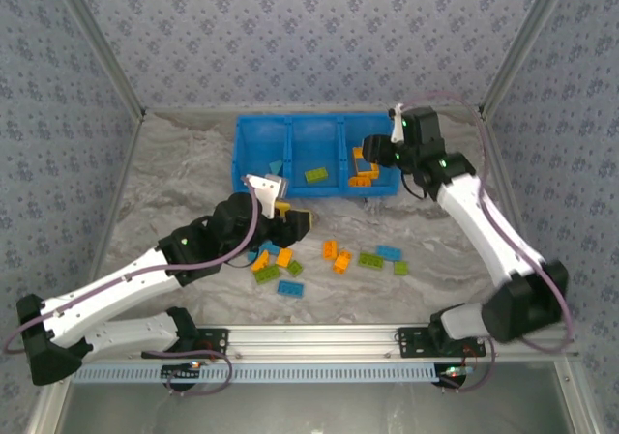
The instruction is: Sort the legos into containers by color
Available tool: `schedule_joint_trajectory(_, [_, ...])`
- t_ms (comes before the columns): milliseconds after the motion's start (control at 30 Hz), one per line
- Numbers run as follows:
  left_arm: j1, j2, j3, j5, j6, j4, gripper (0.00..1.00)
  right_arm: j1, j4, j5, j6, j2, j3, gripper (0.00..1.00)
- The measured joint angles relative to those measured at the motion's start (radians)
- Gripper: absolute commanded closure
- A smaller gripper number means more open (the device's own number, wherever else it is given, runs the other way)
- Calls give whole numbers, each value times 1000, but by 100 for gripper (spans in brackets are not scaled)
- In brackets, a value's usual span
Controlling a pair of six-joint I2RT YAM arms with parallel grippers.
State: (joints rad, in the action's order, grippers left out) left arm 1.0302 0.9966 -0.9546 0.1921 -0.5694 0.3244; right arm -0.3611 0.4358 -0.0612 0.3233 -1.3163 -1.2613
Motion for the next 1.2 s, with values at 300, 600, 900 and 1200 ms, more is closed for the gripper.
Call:
schedule_joint_trajectory(300, [-71, 7, -32, 77, -112, 237, 37, -421, -201, 179, -5, 521, 469, 38])
schedule_joint_trajectory(600, [-395, 275, 35, -93, 2, 238, 28, -771, -328, 375, 19, 476, 667, 33])
schedule_joint_trajectory(900, [-480, 588, -20, -174, 156, 179, 24, -780, -377, 399, 35, 353, 601, 24])
schedule_joint_trajectory(1200, [-480, 667, -72, -165, 228, 145, 21, -780, -391, 388, 51, 329, 576, 21])
